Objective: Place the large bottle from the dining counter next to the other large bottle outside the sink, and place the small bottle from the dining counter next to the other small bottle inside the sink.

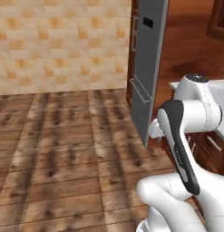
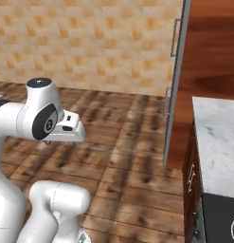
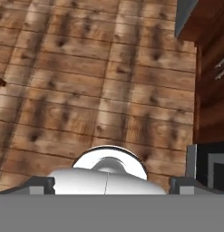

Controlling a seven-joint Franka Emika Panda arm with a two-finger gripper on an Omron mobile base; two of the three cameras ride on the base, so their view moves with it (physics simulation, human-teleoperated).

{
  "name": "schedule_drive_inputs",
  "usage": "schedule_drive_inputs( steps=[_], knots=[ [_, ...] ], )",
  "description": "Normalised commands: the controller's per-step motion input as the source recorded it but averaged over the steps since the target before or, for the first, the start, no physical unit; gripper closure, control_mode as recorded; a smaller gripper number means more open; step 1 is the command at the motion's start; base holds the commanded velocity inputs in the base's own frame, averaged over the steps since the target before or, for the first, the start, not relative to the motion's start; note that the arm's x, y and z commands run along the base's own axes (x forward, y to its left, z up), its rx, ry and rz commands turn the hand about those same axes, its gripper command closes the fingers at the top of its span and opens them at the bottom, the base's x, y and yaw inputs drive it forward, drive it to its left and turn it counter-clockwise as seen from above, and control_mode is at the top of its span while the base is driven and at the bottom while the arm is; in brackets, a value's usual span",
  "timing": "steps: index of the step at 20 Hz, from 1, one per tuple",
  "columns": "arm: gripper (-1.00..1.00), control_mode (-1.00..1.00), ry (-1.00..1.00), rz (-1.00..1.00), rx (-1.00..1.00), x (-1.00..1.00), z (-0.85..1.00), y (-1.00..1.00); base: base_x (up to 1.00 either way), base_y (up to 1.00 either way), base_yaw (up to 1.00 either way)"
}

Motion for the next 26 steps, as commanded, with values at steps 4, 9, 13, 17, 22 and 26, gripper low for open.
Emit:
schedule_drive_inputs(
  steps=[4,9,13,17,22,26],
  knots=[
    [-1.00,1.00,0.00,0.00,0.00,0.00,0.00,0.00,1.00,-0.13,0.56],
    [-1.00,1.00,0.00,0.00,0.00,0.00,0.00,0.00,1.00,-0.23,0.51],
    [-1.00,1.00,0.00,0.00,0.00,0.00,0.00,0.00,1.00,-0.22,0.51],
    [-1.00,1.00,0.00,0.00,0.00,0.00,0.00,0.00,1.00,-0.21,0.54],
    [-1.00,1.00,0.00,0.00,0.00,0.00,0.00,0.00,1.00,-0.32,0.50],
    [-1.00,1.00,0.00,0.00,0.00,0.00,0.00,0.00,1.00,-0.32,0.47]
  ],
)
